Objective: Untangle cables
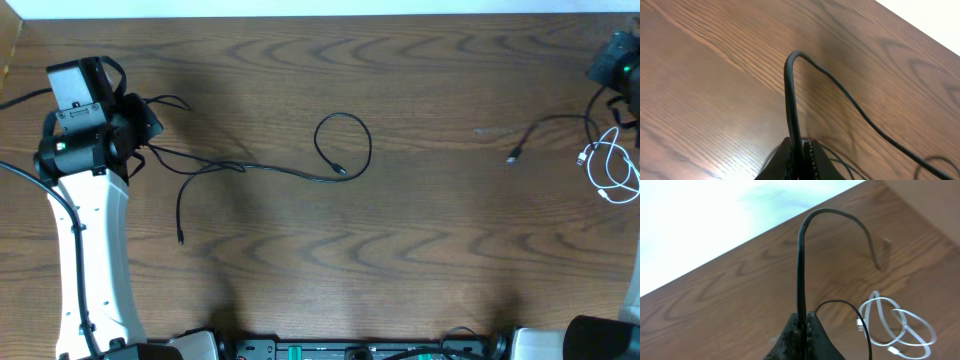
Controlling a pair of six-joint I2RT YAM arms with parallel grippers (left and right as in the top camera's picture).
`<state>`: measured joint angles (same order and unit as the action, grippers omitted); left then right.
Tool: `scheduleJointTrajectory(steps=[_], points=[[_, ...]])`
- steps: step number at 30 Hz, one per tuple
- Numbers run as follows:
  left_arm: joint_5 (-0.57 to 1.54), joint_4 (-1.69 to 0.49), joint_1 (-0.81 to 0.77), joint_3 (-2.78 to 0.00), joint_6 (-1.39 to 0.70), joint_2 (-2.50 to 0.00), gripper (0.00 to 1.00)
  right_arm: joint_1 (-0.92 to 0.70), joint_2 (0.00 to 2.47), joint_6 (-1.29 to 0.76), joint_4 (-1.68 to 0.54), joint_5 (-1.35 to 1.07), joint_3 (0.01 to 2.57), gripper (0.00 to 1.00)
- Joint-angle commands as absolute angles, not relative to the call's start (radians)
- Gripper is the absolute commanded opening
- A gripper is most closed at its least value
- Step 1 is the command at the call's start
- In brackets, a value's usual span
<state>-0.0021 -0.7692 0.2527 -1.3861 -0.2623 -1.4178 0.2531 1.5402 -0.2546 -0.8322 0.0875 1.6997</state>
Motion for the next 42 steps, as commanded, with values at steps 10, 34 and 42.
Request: scheduleJointTrajectory(steps=[10, 34, 42], points=[[0.328, -0.703, -0.220, -1.398, -0.260, -1.439, 0.07, 0.432, 1.742, -0.216, -1.124, 0.153, 1.702, 0.01], [0.476, -0.673, -0.399, -1.398, -0.161, -1.488, 0.91, 0.058, 1.769, -0.047, -1.121, -0.212, 1.701, 0.64], [0.235, -1.059, -0.400, -1.397, -0.013, -1.633, 0.89, 0.005, 1.769, -0.047, -1.125, -0.176, 1.701, 0.70]])
